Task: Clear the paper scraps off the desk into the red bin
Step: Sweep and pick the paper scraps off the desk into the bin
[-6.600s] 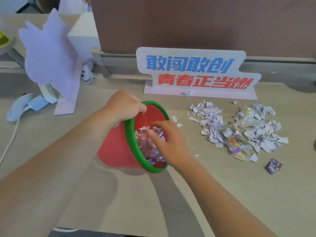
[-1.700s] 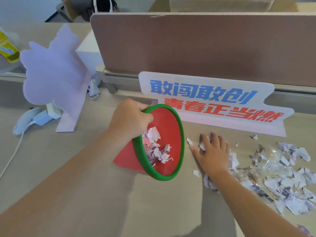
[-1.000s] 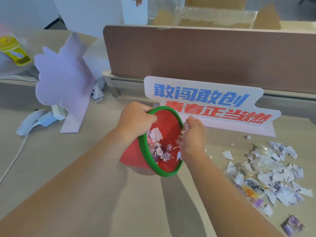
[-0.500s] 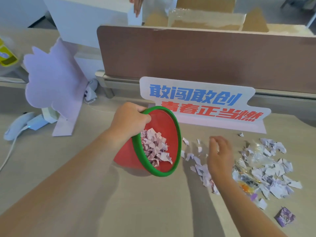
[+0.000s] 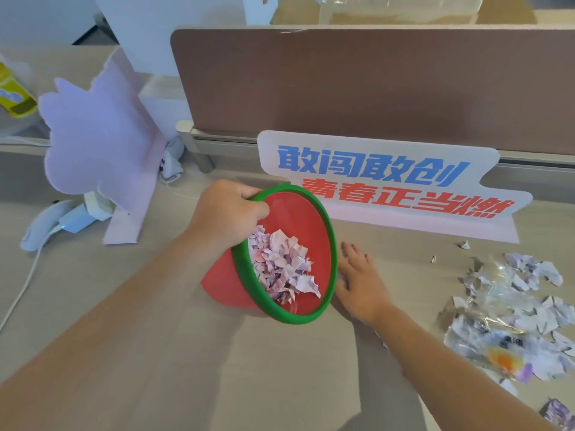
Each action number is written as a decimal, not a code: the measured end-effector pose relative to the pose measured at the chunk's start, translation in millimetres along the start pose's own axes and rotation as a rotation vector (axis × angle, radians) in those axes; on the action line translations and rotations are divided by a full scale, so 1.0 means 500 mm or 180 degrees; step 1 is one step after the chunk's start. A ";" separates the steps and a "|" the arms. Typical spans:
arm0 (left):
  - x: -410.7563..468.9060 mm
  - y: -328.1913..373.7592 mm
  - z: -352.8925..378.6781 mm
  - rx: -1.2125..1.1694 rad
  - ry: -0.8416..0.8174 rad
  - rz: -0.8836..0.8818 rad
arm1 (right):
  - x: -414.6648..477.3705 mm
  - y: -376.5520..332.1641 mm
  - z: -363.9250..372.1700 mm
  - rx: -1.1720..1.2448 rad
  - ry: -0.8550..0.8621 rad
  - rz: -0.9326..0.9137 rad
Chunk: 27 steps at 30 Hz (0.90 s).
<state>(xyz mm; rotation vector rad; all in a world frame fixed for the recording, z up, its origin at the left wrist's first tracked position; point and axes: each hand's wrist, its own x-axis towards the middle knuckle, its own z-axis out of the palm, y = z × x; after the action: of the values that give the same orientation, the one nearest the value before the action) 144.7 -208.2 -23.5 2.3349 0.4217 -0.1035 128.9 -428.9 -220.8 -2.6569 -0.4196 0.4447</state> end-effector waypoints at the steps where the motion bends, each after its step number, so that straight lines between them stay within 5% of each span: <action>1: 0.001 -0.001 0.000 -0.0008 0.0014 0.0012 | -0.008 0.006 0.006 -0.0057 -0.0040 -0.0164; 9: -0.002 0.016 0.005 -0.0070 -0.0171 0.0024 | -0.176 0.055 -0.009 -0.0244 -0.0068 -0.0391; 14: -0.002 0.018 0.012 -0.0054 -0.0165 0.0047 | -0.254 0.039 0.024 -0.0020 0.0691 0.0816; 19: -0.001 0.019 0.012 -0.0088 -0.0177 -0.0022 | -0.199 -0.019 0.049 0.0156 0.0854 0.1473; 27: -0.011 0.014 0.010 -0.0214 -0.0122 -0.0026 | -0.114 -0.035 0.054 -0.0200 0.1060 0.0603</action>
<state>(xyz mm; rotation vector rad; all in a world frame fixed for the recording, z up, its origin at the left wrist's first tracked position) 142.0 -217.8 -21.6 2.2616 0.4098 -0.1356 63.9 -424.6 -222.6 -2.7732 -0.0815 0.0384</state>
